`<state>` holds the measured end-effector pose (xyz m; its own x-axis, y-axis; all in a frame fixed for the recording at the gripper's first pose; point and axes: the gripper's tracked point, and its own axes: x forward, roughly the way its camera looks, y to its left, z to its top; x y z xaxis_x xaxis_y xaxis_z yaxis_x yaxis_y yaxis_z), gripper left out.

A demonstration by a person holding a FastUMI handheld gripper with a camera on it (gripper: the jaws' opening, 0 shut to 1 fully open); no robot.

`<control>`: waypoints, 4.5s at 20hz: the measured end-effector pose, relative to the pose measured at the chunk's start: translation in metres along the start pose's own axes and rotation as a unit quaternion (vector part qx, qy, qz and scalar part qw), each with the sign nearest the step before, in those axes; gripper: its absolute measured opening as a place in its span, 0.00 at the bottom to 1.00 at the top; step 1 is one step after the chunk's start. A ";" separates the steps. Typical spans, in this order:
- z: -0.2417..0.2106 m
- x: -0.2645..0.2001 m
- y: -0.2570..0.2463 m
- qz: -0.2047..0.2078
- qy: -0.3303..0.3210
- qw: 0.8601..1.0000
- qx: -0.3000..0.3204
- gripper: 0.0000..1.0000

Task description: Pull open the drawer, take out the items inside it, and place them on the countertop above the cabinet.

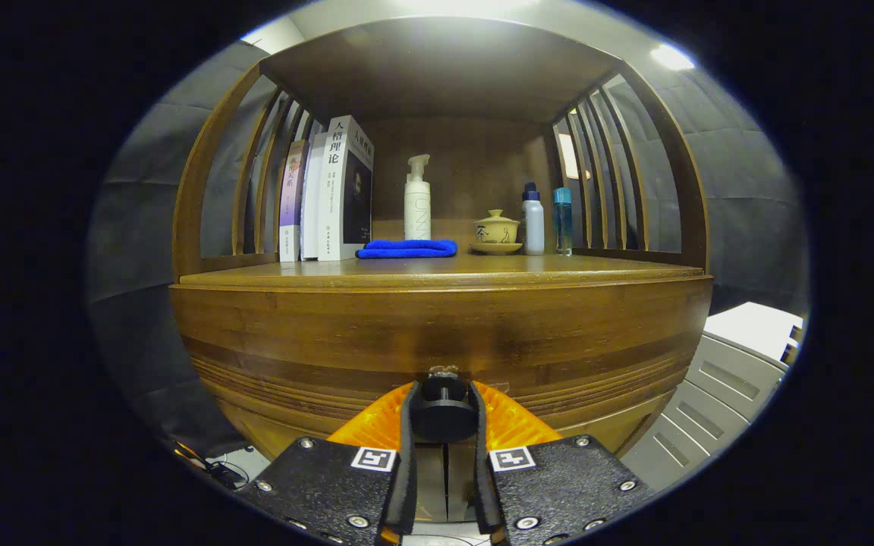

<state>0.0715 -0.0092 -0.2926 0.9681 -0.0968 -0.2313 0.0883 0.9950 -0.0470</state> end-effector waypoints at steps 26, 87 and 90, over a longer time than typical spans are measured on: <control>-0.020 -0.118 -0.002 -0.010 0.029 0.999 0.020 0.31; -0.004 -0.036 -0.024 -0.085 0.392 0.916 0.001 0.97; -0.024 -0.039 -0.016 -0.080 0.429 0.900 -0.010 0.97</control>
<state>0.0268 -0.0223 -0.3057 0.4060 -0.2311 -0.8842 0.1979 0.9668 -0.1618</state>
